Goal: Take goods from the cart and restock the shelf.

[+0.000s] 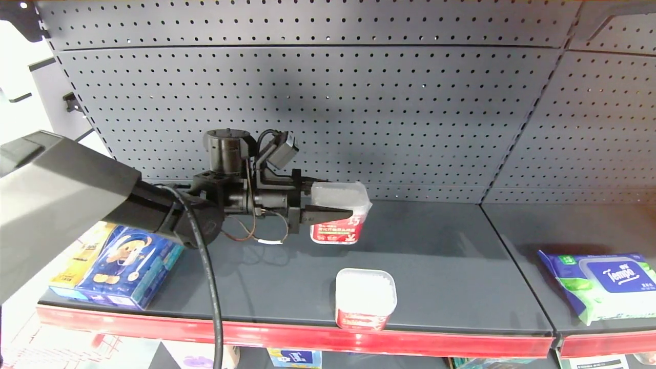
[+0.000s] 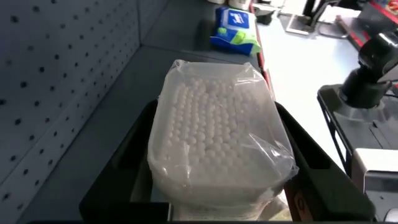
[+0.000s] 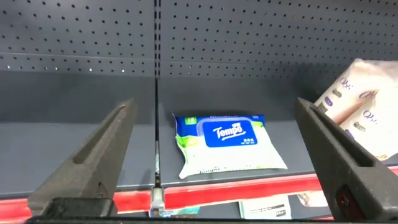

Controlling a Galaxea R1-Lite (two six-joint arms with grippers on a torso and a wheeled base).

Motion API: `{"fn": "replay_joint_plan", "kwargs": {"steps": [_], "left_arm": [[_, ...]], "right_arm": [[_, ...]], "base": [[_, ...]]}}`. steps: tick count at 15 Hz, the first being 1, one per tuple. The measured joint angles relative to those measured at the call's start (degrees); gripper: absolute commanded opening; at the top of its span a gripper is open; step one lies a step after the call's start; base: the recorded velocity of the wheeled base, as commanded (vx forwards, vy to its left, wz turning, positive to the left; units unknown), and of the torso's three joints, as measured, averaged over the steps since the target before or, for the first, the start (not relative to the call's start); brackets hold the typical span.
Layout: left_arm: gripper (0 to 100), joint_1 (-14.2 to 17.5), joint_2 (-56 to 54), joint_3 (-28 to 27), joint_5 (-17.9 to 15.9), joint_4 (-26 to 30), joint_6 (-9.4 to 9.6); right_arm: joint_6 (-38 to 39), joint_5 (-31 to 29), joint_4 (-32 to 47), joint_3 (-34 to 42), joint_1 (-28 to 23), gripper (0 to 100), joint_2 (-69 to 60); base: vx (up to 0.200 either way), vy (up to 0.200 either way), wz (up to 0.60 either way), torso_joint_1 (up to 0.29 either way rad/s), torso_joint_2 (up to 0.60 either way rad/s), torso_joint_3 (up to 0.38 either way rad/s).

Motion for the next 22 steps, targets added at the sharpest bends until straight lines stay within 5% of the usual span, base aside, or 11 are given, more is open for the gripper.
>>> {"fn": "replay_joint_plan", "kwargs": {"steps": [8, 18, 22], "left_arm": [[0, 0.0, 10.8, -5.0, -3.0, -11.1, -0.02], [0, -1.1, 16.5, -7.1, -6.0, -13.8, -0.74], [0, -2.5, 17.9, -7.5, -6.0, -14.8, -2.62]], "right_arm": [[-1.2, 0.3, 0.0, 0.7, 0.0, 100, 1.4], [-2.4, 0.3, -0.2, -0.2, 0.3, 100, 4.4], [-2.7, 0.3, -0.2, -0.1, 0.3, 100, 4.6]], "base": [[0.0, 0.0, 0.0, 0.0, 0.0, 0.0], [0.0, 0.0, 0.0, 0.0, 0.0, 0.0], [0.0, 0.0, 0.0, 0.0, 0.0, 0.0]]}}
